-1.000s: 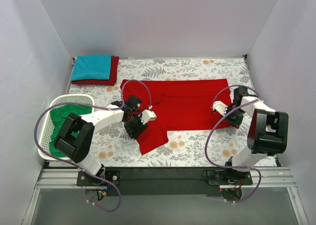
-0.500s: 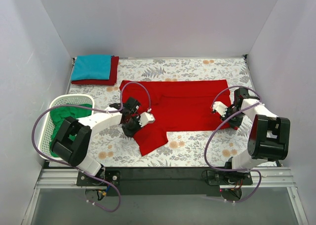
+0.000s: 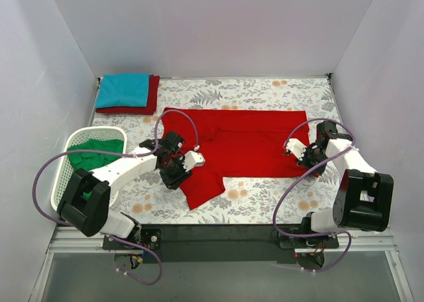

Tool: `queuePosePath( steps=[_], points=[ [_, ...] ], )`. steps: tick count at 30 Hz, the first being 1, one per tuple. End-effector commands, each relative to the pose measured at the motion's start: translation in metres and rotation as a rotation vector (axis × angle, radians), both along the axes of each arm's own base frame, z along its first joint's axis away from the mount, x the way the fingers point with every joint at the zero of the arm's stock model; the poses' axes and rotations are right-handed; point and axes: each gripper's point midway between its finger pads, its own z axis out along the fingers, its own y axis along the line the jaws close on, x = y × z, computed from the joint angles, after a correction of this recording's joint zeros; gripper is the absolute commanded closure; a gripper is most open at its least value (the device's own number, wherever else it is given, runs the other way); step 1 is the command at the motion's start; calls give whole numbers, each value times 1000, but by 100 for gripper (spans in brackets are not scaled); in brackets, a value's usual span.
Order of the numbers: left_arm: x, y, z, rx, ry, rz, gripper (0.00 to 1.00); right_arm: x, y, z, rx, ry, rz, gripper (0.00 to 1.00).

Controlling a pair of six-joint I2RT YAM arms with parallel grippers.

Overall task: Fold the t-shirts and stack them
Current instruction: Fold the tshirt

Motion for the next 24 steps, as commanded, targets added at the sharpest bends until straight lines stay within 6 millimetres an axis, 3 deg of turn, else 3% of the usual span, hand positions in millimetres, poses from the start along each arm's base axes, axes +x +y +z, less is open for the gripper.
queuePosePath(
  steps=[1,5,8,16,22,24],
  points=[
    [25,-19,8,-50,-64,37,64,-5,3,2,27,24,-24,99],
    [41,-24,-5,-10,-88,42,59,0,2,1,25,33,-36,99],
    [41,-27,-15,24,-86,23,59,4,1,2,22,31,-39,99],
    [7,-7,-59,210,-10,-4,60,13,-2,4,15,25,-46,99],
    [-22,8,-83,304,8,30,73,15,-2,2,18,33,-53,99],
    [-30,11,-88,320,18,36,88,14,-1,1,19,38,-55,99]
  ],
)
